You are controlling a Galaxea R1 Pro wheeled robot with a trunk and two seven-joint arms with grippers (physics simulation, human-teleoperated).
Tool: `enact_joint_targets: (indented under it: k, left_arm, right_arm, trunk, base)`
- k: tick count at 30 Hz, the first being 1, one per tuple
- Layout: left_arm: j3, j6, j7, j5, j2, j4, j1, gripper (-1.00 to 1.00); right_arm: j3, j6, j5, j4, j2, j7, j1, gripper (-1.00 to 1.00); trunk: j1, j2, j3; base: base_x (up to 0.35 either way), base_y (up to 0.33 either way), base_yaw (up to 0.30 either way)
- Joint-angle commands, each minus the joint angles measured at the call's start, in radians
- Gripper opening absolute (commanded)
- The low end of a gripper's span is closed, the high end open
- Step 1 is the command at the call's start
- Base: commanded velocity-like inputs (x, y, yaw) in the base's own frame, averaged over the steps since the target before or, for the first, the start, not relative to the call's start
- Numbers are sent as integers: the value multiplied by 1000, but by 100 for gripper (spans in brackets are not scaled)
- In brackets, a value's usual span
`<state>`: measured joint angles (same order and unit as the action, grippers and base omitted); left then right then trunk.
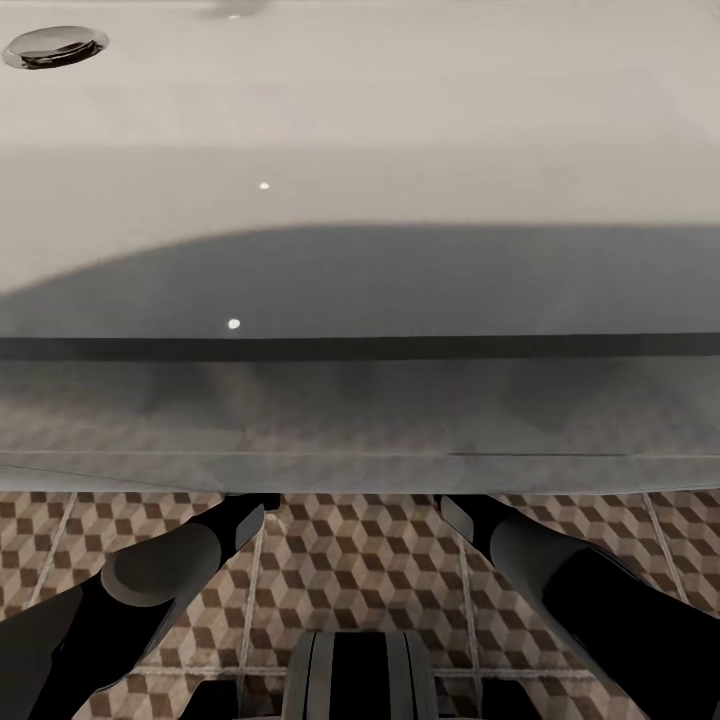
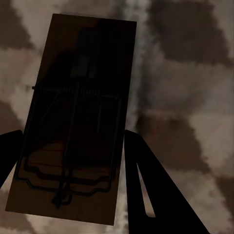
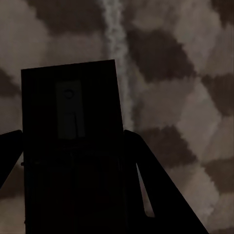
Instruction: Take the four mousetraps from the cabinet in the bathroom and place them on the bathroom floor. Make sure all four end up on the same floor surface, and ensure that at least two of them are either under or directly next to the same bathroom sink.
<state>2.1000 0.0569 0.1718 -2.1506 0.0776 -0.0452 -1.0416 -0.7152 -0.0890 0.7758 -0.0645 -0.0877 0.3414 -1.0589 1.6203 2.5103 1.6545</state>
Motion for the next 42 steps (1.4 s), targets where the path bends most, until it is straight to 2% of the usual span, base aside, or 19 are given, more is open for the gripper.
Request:
enact_joint_targets:
  k: [1,20,21,31,42]
  left_arm:
    - [5,6,6,-3,1,-1,0,-100]
    - [5,4,6,-3,1,-1,0,-100]
    - [8,1,2,-7,0,0,6,-100]
    - [66,3,1,-8,-1,-4,17,-100]
    - [105,4,3,-8,-1,-5,17,-100]
  right_arm:
    - [-1,-6,11,-3,0,4,-4,-100]
    - [2,2,10,-5,5,13,-4,-100]
    - [-10,-5,-1,-8,0,9,-2,-100]
    - [-10,-15,-1,-6,0,23,-5,-100]
    - [-11,-17,-1,-6,0,26,-6,-100]
  trunk:
    - [0,0,0]
    - [0,0,0]
    - [0,0,0]
    - [0,0,0]
    - [0,0,6]
  base:
    - [0,0,0]
    - [0,0,0]
    - [0,0,0]
    - [0,0,0]
    - [0,0,0]
